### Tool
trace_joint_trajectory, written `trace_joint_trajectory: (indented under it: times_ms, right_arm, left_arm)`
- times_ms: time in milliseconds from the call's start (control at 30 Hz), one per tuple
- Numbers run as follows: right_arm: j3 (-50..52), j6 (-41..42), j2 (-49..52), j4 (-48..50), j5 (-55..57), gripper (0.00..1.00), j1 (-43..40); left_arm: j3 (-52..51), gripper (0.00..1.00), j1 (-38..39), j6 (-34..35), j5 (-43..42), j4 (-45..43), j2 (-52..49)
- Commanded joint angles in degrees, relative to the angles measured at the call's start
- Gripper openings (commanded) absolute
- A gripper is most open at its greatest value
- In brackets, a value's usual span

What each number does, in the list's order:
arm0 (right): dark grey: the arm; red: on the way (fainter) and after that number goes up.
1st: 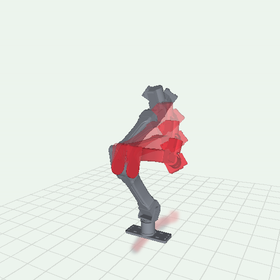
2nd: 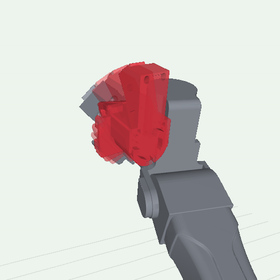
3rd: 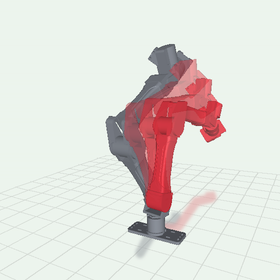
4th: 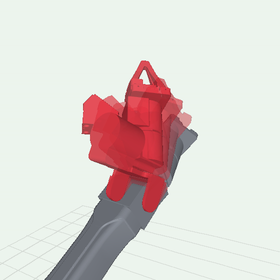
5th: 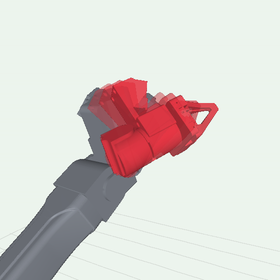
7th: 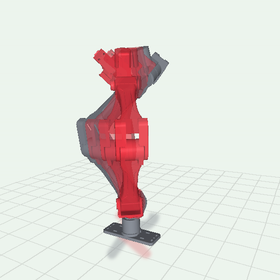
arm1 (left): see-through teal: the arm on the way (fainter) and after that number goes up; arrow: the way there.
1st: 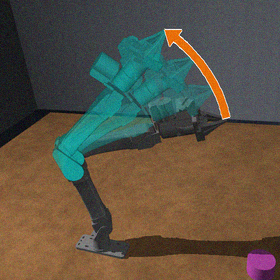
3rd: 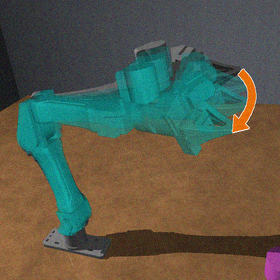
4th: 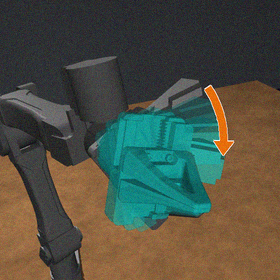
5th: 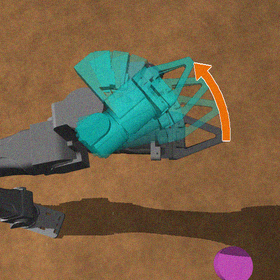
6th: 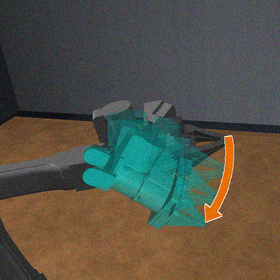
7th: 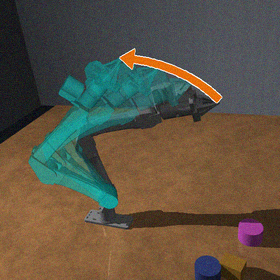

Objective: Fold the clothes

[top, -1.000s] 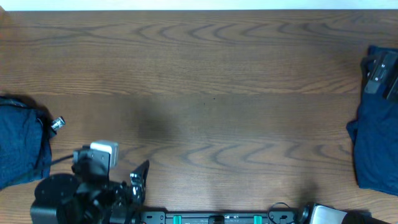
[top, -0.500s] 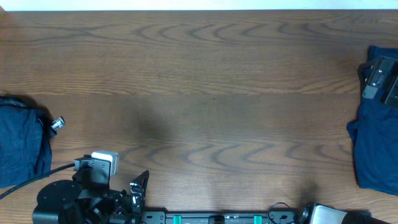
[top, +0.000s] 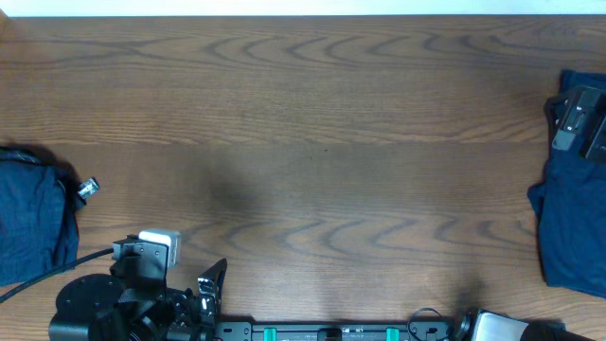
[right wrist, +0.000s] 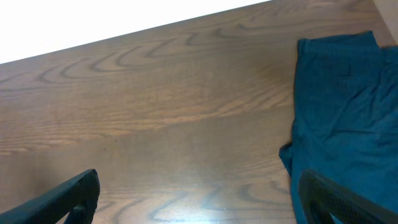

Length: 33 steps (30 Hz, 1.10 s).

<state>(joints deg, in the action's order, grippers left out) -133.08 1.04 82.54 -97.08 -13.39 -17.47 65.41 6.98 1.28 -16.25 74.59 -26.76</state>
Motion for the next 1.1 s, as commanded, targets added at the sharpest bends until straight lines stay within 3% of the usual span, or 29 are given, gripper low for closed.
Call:
trace_joint_trajectory:
  times_ms: [0,200,467,667,833,1067]
  right_arm:
    - [-0.26,0.61,-0.15,-0.17,-0.15,0.99,0.39]
    - [-0.26,0.59,-0.15,-0.17,-0.15,0.99,0.39]
    - [-0.26,0.59,-0.15,-0.17,-0.15,0.99,0.39]
    - [-0.26,0.61,-0.15,-0.17,-0.15,0.99,0.39]
    - [-0.26,0.59,-0.15,-0.17,-0.15,0.99,0.42]
    - [-0.26,0.59,-0.15,-0.17,-0.15,0.99,0.42]
  left_arm:
    - [0.46,0.98,0.33,-0.02,0.52,-0.02,0.24]
    - [0.46,0.98,0.33,-0.17,4.00,-4.15,0.24]
    - [-1.44,0.98,0.48,-0.15,16.87,-32.00,0.33]
    - [-7.74,0.98,0.44,-0.15,19.10,-49.05,3.34]
    - [-17.59,0.98,0.44,-0.11,18.86,-55.91,11.47]
    - [-32.33,0.98,0.44,-0.11,18.86,-58.47,21.86]
